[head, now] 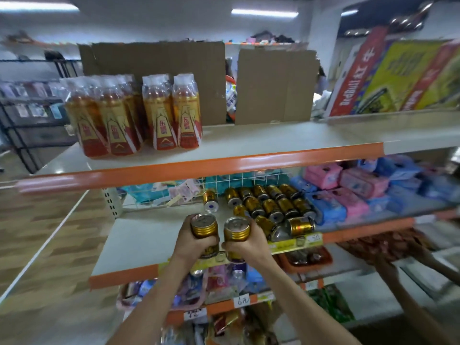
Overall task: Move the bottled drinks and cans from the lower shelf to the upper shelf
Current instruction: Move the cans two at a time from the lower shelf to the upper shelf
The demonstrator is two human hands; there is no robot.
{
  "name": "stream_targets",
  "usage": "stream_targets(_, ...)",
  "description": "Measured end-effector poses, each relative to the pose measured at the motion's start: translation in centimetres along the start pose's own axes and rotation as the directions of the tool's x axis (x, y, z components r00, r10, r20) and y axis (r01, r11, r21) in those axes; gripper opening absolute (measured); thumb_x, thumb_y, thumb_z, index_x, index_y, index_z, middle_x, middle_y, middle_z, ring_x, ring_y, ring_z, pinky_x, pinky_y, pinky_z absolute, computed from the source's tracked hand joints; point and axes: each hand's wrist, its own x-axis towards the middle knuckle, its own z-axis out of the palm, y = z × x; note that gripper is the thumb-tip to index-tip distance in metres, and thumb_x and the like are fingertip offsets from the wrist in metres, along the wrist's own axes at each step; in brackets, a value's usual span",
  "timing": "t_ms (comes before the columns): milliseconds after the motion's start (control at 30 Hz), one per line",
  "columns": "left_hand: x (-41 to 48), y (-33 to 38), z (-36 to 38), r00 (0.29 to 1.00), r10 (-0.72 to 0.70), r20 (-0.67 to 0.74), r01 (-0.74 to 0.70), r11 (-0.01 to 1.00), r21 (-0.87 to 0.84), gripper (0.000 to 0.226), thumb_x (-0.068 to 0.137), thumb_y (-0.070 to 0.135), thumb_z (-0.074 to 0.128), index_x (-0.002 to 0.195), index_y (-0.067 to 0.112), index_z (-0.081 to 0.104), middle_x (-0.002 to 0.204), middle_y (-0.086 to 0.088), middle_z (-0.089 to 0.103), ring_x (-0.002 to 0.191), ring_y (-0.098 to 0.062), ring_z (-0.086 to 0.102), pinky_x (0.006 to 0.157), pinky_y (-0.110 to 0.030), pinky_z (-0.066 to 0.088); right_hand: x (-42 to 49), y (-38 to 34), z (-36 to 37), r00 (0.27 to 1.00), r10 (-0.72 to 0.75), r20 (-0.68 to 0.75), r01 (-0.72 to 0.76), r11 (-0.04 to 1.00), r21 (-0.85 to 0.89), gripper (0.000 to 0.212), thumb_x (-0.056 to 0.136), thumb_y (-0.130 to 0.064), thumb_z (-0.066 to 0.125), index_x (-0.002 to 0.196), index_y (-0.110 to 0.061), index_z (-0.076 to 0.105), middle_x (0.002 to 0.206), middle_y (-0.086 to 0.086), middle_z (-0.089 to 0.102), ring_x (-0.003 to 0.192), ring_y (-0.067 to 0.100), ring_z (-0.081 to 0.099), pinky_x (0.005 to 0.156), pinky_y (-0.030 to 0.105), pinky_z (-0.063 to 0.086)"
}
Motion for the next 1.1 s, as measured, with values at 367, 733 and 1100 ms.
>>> stream_targets(367, -2.2, 4.8, 1.9, 0.993, 0.117, 0.015, -0.116, 0.993, -0.028, 0.070, 0.051, -0.001, 0.081, 0.116, 0.015, 0.057, 0.102, -0.006, 0.070, 0.089, -0.018, 0.068, 0.070, -0.026, 0.056, -0.5, -5.1, -4.0, 0.989, -0.144, 0.023, 0.143, 0.988, 0.054, 0.062, 0.051, -0.010, 0.091, 0.107, -0.017, 0.063, 0.098, 0.001, 0.072, 0.084, 0.012, 0.071, 0.071, 0.027, 0.057)
stream_targets(733, -1.2, 14.8, 3.5, 0.967, 0.255, -0.014, -0.254, 0.965, 0.068, 0.066, 0.053, 0.014, 0.086, 0.110, 0.024, 0.055, 0.104, 0.000, 0.066, 0.096, -0.017, 0.064, 0.080, -0.032, 0.052, 3.4, -12.2, -11.1, 0.942, -0.317, 0.109, 0.313, 0.948, 0.050, 0.070, 0.051, -0.018, 0.092, 0.113, -0.012, 0.061, 0.101, 0.002, 0.074, 0.091, 0.015, 0.072, 0.081, 0.033, 0.060)
stream_targets(1100, 5.2, 24.2, 6.3, 0.947, 0.313, -0.073, -0.305, 0.947, 0.096, 0.043, 0.067, 0.008, 0.082, 0.097, 0.025, 0.057, 0.100, -0.001, 0.067, 0.092, -0.016, 0.064, 0.076, -0.029, 0.051, 12.2, -20.1, -14.8, 0.931, -0.366, 0.005, 0.365, 0.930, 0.042, 0.059, 0.050, -0.024, 0.092, 0.103, -0.021, 0.064, 0.096, -0.001, 0.074, 0.088, 0.017, 0.072, 0.082, 0.046, 0.060)
